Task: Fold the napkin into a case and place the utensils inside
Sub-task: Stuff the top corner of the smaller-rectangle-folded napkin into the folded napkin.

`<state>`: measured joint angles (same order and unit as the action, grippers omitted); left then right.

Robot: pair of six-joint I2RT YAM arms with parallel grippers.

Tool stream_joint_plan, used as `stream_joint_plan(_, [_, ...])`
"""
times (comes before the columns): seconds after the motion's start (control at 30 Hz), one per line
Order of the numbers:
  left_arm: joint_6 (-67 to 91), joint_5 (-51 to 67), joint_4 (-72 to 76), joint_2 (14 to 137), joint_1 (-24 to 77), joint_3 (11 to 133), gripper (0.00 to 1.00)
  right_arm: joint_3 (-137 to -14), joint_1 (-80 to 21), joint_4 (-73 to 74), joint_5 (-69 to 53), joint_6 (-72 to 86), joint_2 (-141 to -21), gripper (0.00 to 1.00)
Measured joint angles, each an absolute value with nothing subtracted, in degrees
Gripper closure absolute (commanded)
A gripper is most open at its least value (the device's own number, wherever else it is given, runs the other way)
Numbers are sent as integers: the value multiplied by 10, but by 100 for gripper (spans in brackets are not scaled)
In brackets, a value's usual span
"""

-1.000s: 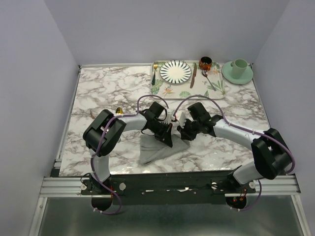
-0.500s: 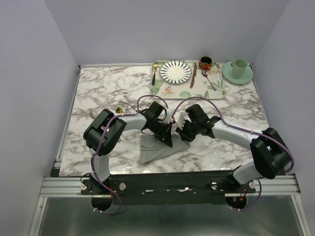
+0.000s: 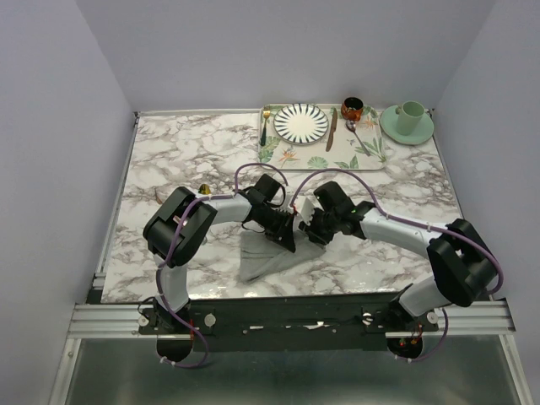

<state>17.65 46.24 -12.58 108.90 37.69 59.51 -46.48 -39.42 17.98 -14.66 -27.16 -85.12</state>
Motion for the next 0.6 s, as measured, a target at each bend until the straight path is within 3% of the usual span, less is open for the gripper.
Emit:
stream_joint_plan(0.13, [176, 464, -126, 1090, 376, 595, 100, -465, -394, 178, -128, -275, -867, 83])
stream_joint_plan(0.23, [177, 466, -126, 1091, 376, 596, 100, -465, -394, 177, -117, -275, -869, 99])
stream_joint_plan(0.6, [176, 469, -130, 1097, 375, 604, 100, -465, -394, 176, -104, -264, -837, 99])
